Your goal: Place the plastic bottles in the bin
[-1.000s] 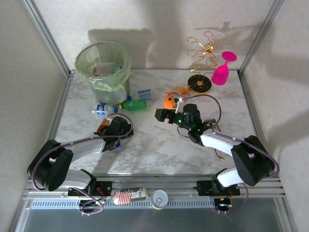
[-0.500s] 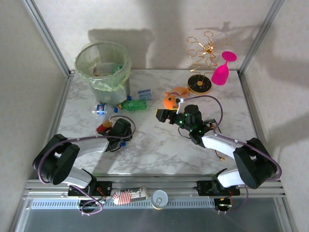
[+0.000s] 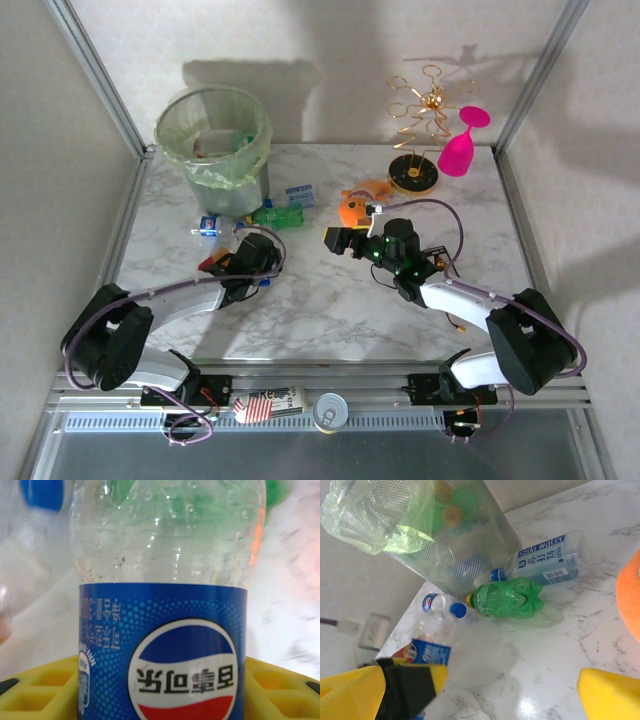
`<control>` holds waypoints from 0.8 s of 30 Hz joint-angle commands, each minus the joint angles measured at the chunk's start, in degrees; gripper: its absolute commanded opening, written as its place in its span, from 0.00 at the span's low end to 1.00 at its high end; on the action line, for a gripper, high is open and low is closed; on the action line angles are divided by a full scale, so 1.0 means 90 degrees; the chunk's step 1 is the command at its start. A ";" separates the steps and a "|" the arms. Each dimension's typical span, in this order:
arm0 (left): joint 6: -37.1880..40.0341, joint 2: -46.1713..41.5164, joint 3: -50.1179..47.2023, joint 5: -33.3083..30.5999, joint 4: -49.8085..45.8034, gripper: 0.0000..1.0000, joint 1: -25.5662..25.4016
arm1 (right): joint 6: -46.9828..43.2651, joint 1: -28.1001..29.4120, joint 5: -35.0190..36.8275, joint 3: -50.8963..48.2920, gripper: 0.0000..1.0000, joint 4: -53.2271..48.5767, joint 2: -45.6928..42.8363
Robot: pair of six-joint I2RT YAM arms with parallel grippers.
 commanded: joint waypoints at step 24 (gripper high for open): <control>0.2178 0.1441 0.6265 0.0359 -0.1408 0.44 0.1453 | -0.0689 0.0049 0.0558 -0.0269 0.99 -0.0814 -0.0927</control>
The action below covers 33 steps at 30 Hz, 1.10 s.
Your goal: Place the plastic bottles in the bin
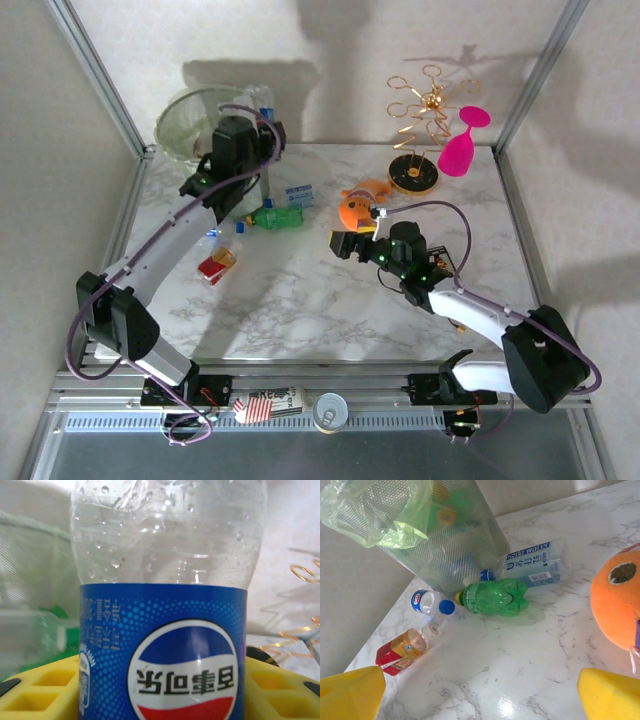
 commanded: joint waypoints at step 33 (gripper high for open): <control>0.0112 0.1504 0.2078 0.0429 -0.1409 1.00 0.1567 | -0.0150 0.0051 0.0701 -0.0155 0.99 -0.0441 -0.0632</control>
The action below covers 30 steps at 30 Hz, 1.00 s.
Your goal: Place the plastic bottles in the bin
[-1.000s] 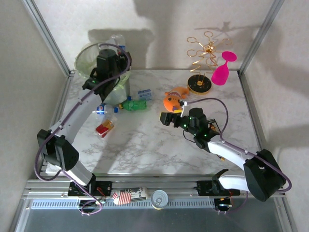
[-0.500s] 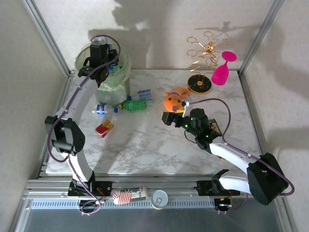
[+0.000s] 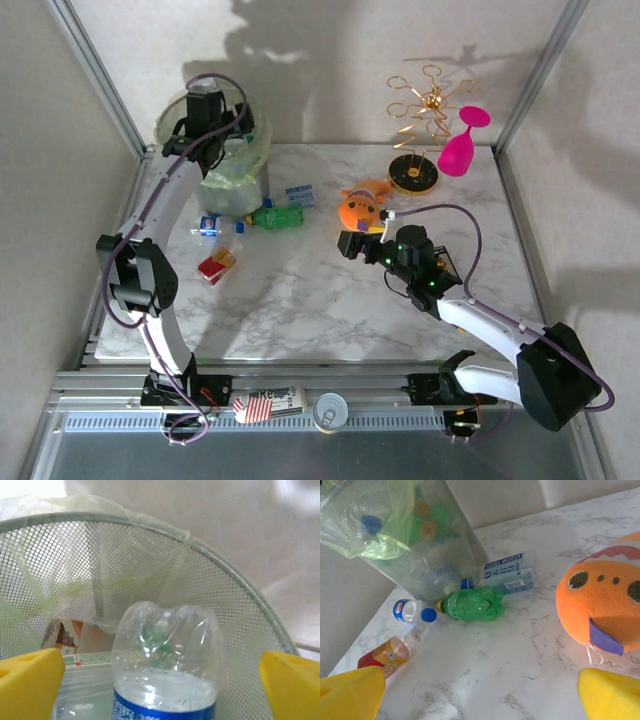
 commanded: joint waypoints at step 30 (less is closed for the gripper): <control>-0.2347 -0.4876 -0.7468 -0.0036 0.3164 1.00 0.0956 | 0.0239 0.0070 -0.1457 0.1207 0.99 0.0585 0.2036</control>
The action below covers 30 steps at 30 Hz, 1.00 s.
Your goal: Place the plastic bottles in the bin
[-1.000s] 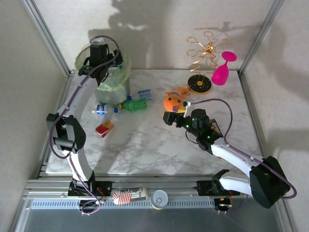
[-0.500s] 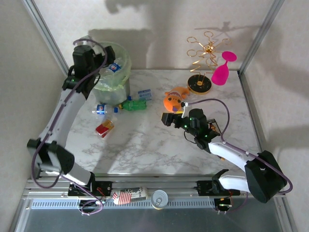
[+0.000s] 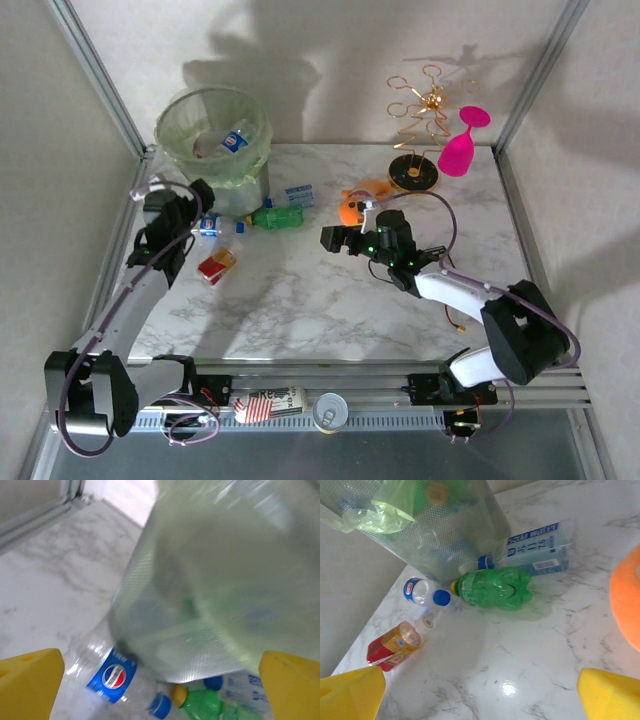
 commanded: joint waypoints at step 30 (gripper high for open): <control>-0.0608 0.0786 -0.1705 0.1051 0.0202 1.00 -0.1065 | 0.0206 0.0168 -0.0308 0.0050 0.99 0.0311 0.0258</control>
